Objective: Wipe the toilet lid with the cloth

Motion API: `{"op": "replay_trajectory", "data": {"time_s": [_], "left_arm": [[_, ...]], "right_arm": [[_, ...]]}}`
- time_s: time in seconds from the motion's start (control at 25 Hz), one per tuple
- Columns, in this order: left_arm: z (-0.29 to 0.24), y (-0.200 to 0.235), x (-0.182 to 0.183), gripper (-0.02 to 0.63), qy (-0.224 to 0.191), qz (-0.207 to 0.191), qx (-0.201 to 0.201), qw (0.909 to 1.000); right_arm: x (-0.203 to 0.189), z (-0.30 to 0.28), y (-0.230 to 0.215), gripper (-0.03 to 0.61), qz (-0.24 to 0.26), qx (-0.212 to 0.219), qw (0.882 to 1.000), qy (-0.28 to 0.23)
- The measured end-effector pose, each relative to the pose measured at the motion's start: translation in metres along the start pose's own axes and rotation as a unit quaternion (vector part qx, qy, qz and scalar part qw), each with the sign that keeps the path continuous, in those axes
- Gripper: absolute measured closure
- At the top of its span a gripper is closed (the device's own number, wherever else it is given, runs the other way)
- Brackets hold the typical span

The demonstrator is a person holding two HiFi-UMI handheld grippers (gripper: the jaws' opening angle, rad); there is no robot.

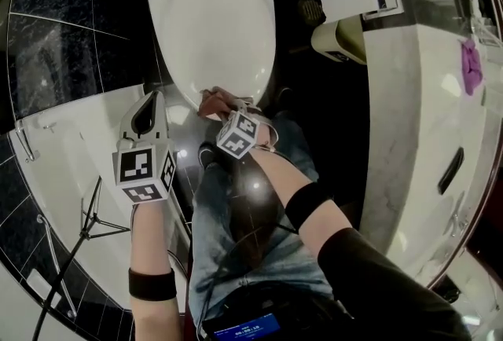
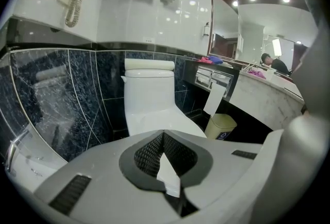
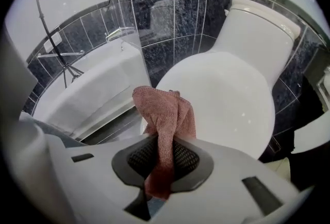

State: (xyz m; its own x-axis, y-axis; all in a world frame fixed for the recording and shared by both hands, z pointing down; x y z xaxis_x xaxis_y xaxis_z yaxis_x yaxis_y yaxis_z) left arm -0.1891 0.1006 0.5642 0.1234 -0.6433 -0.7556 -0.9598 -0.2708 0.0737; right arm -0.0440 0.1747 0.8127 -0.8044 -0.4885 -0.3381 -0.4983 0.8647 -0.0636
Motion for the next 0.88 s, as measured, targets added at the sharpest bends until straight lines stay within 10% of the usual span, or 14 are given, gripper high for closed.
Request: {"op": "replay_trajectory", "data": {"time_s": [0.48, 0.88], "left_arm": [[-0.018, -0.009, 0.015, 0.612, -0.004, 0.003, -0.009, 1.0000], [-0.032, -0.005, 0.032, 0.612, 0.002, 0.030, 0.015, 0.9994]], "right_arm": [[-0.070, 0.023, -0.070, 0.505, -0.090, -0.041, 0.994, 0.037], [0.032, 0.054, -0.188, 0.505, -0.077, -0.089, 0.992, -0.033]]}}
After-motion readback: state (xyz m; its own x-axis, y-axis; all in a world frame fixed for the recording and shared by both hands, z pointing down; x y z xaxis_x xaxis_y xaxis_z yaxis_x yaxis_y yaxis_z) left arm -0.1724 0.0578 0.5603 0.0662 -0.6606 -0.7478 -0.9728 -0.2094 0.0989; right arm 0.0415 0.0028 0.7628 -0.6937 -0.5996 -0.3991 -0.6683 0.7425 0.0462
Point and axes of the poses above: the fingertips, and each gripper's own axes: z backward along the fingers, y to its left, x out of its top, the point moved 2 cm from there along z, backward along the fingers, and after that the axes turned 1 degree about y, right-handed, at the moved point
